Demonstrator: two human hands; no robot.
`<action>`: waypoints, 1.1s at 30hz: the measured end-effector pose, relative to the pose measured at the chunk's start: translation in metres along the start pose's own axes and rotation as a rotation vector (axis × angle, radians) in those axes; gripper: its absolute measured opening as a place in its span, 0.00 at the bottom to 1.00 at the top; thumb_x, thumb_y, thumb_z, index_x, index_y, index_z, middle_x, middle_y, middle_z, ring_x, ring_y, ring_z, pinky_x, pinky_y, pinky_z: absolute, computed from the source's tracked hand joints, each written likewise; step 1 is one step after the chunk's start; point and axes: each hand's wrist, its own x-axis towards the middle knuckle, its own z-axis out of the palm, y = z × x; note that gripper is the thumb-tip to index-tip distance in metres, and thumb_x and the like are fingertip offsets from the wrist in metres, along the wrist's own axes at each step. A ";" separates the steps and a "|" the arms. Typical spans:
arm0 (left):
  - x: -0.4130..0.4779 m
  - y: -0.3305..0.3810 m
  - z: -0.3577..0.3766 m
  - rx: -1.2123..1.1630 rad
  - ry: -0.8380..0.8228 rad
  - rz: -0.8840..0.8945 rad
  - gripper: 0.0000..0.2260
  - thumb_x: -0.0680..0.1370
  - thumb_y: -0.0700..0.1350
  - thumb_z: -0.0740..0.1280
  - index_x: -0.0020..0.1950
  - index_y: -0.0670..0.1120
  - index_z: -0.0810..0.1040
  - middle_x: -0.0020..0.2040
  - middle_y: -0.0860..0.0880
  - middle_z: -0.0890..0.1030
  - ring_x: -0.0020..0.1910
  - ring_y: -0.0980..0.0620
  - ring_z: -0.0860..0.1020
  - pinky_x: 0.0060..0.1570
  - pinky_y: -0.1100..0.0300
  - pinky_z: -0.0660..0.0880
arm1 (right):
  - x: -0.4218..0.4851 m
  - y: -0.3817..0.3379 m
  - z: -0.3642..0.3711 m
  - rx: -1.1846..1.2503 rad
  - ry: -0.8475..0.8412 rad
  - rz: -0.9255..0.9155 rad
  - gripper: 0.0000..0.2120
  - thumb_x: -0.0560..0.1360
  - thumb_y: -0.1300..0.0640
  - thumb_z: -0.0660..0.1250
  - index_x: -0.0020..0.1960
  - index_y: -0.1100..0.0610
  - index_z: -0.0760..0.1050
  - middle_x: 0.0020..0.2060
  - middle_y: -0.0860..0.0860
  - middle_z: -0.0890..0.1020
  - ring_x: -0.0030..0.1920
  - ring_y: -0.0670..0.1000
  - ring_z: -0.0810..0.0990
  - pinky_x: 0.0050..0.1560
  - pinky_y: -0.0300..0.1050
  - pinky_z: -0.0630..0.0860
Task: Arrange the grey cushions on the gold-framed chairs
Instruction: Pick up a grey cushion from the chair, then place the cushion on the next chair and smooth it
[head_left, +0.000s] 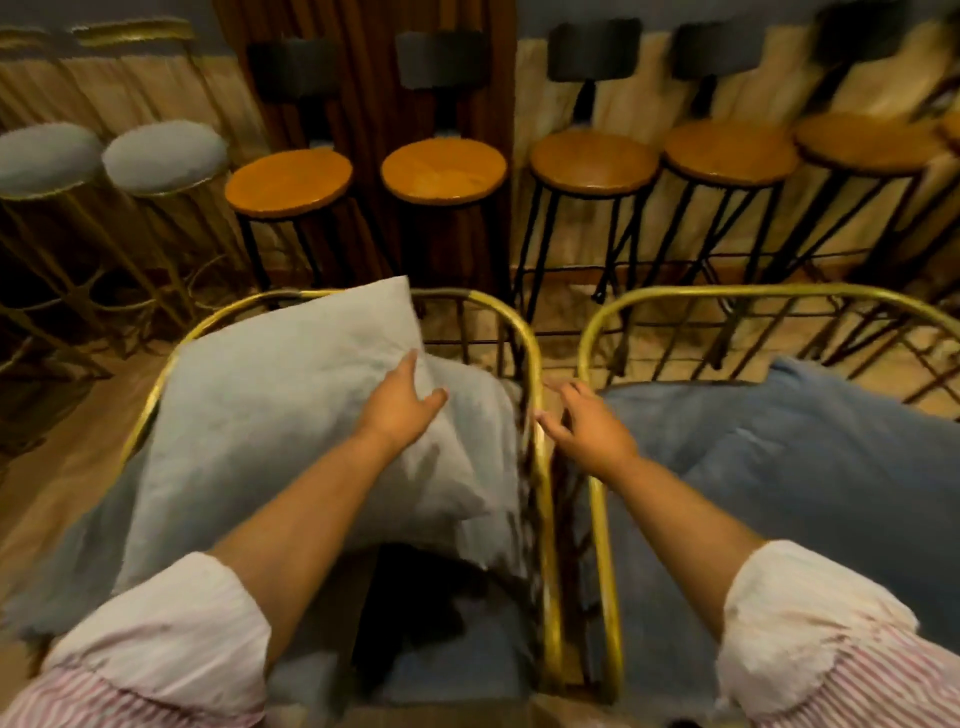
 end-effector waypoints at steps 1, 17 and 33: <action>-0.002 0.025 0.020 0.011 -0.042 0.050 0.31 0.77 0.50 0.65 0.77 0.44 0.57 0.74 0.40 0.67 0.71 0.40 0.67 0.68 0.49 0.67 | -0.012 0.021 -0.016 0.013 0.034 0.033 0.24 0.78 0.48 0.62 0.71 0.55 0.66 0.67 0.56 0.71 0.65 0.58 0.72 0.61 0.50 0.70; -0.059 0.289 0.366 -0.093 -0.476 0.117 0.30 0.78 0.50 0.65 0.76 0.43 0.59 0.76 0.42 0.63 0.74 0.42 0.64 0.71 0.52 0.63 | -0.200 0.379 -0.210 0.100 0.388 0.661 0.31 0.75 0.50 0.67 0.72 0.62 0.63 0.69 0.64 0.68 0.69 0.64 0.67 0.69 0.58 0.64; 0.047 0.253 0.482 -0.151 -0.493 -0.096 0.29 0.79 0.55 0.59 0.77 0.48 0.57 0.77 0.42 0.62 0.73 0.38 0.63 0.71 0.44 0.62 | -0.220 0.486 -0.141 0.427 0.731 1.070 0.49 0.67 0.34 0.69 0.77 0.44 0.44 0.78 0.55 0.49 0.77 0.61 0.53 0.74 0.62 0.55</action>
